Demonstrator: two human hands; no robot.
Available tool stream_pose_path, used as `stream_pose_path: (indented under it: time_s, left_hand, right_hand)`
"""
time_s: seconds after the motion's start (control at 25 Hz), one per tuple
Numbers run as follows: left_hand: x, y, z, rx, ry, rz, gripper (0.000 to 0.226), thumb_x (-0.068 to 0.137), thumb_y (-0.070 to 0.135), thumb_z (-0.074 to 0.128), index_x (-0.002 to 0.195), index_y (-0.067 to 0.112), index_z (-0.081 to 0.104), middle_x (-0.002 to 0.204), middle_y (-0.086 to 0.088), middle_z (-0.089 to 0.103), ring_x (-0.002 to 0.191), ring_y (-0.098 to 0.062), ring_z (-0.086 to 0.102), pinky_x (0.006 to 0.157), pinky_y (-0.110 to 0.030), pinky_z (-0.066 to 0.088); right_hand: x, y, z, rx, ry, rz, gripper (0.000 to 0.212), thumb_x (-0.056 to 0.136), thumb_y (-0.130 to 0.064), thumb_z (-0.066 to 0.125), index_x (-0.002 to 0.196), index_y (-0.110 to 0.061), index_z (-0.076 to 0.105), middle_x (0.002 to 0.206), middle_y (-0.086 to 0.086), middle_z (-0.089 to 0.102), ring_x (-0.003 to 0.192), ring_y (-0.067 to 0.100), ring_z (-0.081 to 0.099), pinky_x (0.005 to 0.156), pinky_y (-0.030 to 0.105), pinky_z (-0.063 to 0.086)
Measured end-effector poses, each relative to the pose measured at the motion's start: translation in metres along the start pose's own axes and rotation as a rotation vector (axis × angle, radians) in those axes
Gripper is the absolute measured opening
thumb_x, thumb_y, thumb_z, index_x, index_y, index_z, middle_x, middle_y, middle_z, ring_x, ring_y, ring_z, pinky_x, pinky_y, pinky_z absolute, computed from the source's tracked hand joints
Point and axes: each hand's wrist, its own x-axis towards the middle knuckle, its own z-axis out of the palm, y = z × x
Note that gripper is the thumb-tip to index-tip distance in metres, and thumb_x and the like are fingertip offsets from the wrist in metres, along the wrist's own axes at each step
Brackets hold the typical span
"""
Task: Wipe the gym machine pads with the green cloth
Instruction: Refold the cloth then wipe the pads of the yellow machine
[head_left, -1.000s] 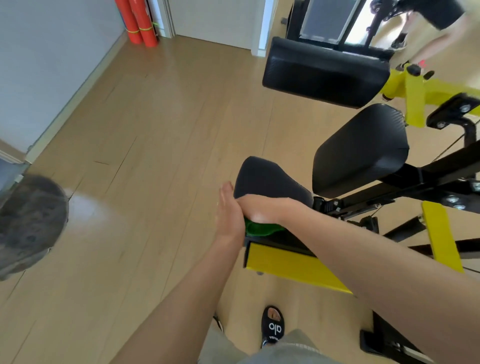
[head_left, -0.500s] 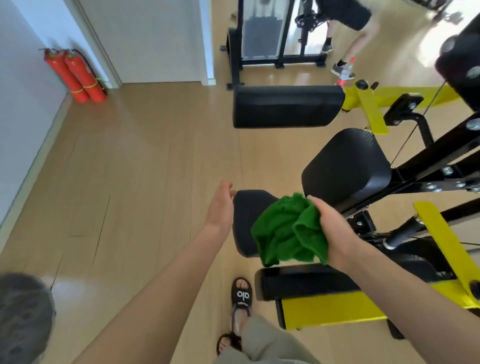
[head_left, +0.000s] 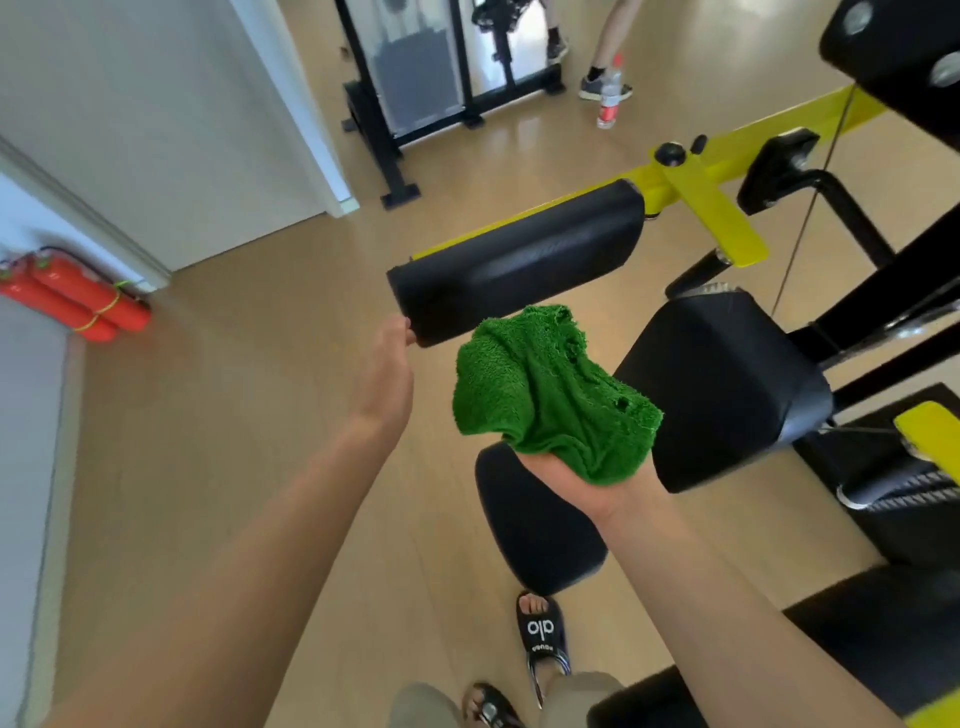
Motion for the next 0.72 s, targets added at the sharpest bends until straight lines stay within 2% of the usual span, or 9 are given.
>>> stream_pose_path:
  time_s: [0.04,0.12,0.24,0.28,0.32,0.4,0.52,0.64,0.72]
  left_hand:
    - [0.012,0.009,0.003,0.018,0.016,0.069,0.041,0.098,0.047,0.028,0.116,0.025,0.057,0.119,0.004,0.057,0.118,-0.015,0.049,0.104,-0.034,0.033]
    - [0.042,0.034,0.007,0.126,0.04,0.177,0.037,0.102,0.042,0.029,0.123,0.027,0.055,0.117,0.007,0.054,0.113,-0.013,0.047,0.102,-0.03,0.032]
    - [0.101,0.061,0.008,0.277,-0.068,0.302,0.046,0.103,0.042,0.026,0.144,0.031,0.044,0.138,0.013,0.046,0.126,-0.005,0.04,0.106,-0.023,0.023]
    - [0.122,0.066,0.01,0.313,-0.116,0.326,0.048,0.103,0.042,0.027,0.146,0.029,0.042,0.144,0.011,0.044,0.133,-0.006,0.038,0.11,-0.023,0.022]
    - [0.143,0.07,0.013,0.369,-0.162,0.354,0.048,0.103,0.04,0.028,0.147,0.026,0.042,0.148,0.008,0.043,0.138,-0.009,0.036,0.114,-0.024,0.021]
    - [0.175,0.071,0.024,0.488,-0.303,0.401,0.047,0.105,0.034,0.03,0.148,0.022,0.043,0.152,0.004,0.043,0.142,-0.013,0.035,0.116,-0.024,0.02]
    - [0.211,0.067,0.038,0.559,-0.601,0.372,0.044,0.104,0.034,0.03,0.141,0.027,0.052,0.143,0.004,0.053,0.134,-0.015,0.046,0.114,-0.032,0.031]
    - [0.237,0.063,0.049,0.56,-0.744,0.355,0.038,0.103,0.033,0.034,0.131,0.026,0.059,0.128,0.001,0.063,0.12,-0.018,0.055,0.101,-0.033,0.041]
    - [0.246,0.057,0.054,0.551,-0.79,0.385,0.038,0.103,0.035,0.038,0.136,0.024,0.054,0.127,0.001,0.062,0.12,-0.018,0.055,0.097,-0.029,0.04]
  right_hand:
    - [0.008,-0.002,0.003,-0.034,0.029,-0.07,0.035,0.1,-0.018,0.041,0.125,-0.008,0.064,0.113,0.012,0.073,0.101,0.03,0.07,0.09,0.043,0.057]
    - [0.031,-0.01,0.012,-0.041,0.058,-0.188,0.029,0.104,-0.01,0.039,0.127,-0.009,0.058,0.091,0.0,0.076,0.09,0.018,0.07,0.083,0.031,0.057]
    - [0.073,0.0,0.05,-0.196,0.128,-0.466,0.019,0.105,-0.017,0.039,0.099,-0.016,0.057,0.085,0.005,0.061,0.079,0.024,0.058,0.069,0.031,0.054]
    - [0.088,0.01,0.066,-0.373,0.166,-0.575,0.016,0.102,-0.024,0.04,0.101,-0.021,0.056,0.094,0.004,0.061,0.084,0.023,0.058,0.074,0.032,0.054]
    - [0.106,0.021,0.08,-0.618,0.239,-0.692,0.022,0.097,-0.032,0.04,0.11,-0.024,0.056,0.111,0.006,0.062,0.1,0.023,0.06,0.089,0.036,0.051]
    - [0.151,0.051,0.097,-1.113,0.41,-0.903,0.053,0.095,-0.036,0.028,0.134,-0.01,0.053,0.147,0.017,0.047,0.138,0.029,0.041,0.116,0.042,0.031]
    - [0.212,0.085,0.117,-1.47,0.869,-1.042,0.061,0.104,-0.027,0.007,0.144,-0.003,0.047,0.161,0.016,0.029,0.152,0.037,0.011,0.121,0.045,0.009]
    - [0.242,0.068,0.125,-1.268,1.05,-1.114,0.053,0.104,-0.028,0.023,0.152,-0.01,0.036,0.165,0.016,0.016,0.148,0.04,0.013,0.12,0.049,0.012]
    - [0.247,0.03,0.132,-1.166,1.157,-1.148,0.054,0.102,-0.028,0.032,0.153,-0.011,0.035,0.165,0.019,0.015,0.143,0.044,0.019,0.119,0.05,0.014]
